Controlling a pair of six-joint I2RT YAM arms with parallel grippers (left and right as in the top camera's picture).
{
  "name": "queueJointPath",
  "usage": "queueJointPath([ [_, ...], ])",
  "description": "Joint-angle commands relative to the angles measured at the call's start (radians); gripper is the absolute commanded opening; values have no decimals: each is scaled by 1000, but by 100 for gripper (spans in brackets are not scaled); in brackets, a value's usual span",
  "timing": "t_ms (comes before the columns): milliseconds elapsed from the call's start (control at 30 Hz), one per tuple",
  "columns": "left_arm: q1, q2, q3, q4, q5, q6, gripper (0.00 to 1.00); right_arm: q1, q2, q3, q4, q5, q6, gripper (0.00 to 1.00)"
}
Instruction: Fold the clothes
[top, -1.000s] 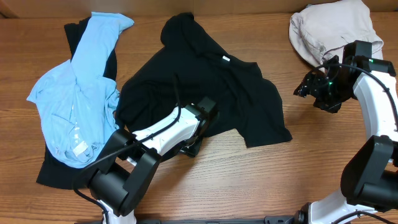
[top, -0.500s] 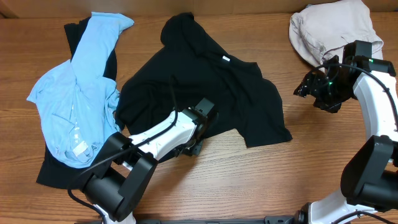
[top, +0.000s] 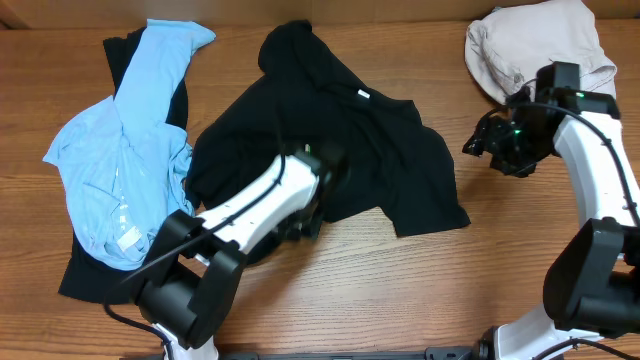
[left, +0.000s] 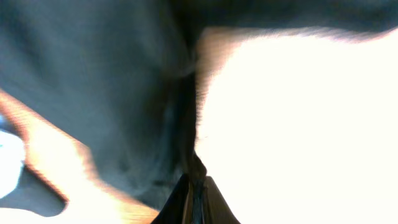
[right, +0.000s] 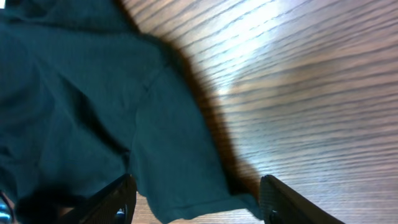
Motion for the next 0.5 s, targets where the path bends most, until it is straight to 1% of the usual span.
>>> queueJointPath([
  [0, 19, -30, 216, -83, -82, 57, 4, 15, -31, -27, -5, 52, 57, 66],
  [100, 29, -50, 395, -170, -152, 67, 4, 15, -31, -50, -10, 51, 66, 66],
  [233, 51, -71, 593, -245, -216, 68, 4, 15, -31, -113, 3, 50, 68, 65],
  [367, 80, -79, 723, -271, -235, 101, 4, 16, -31, -185, 40, 1, 68, 62],
  [467, 98, -79, 774, -274, -264, 105, 4, 23, -31, -246, 85, 1, 69, 62],
])
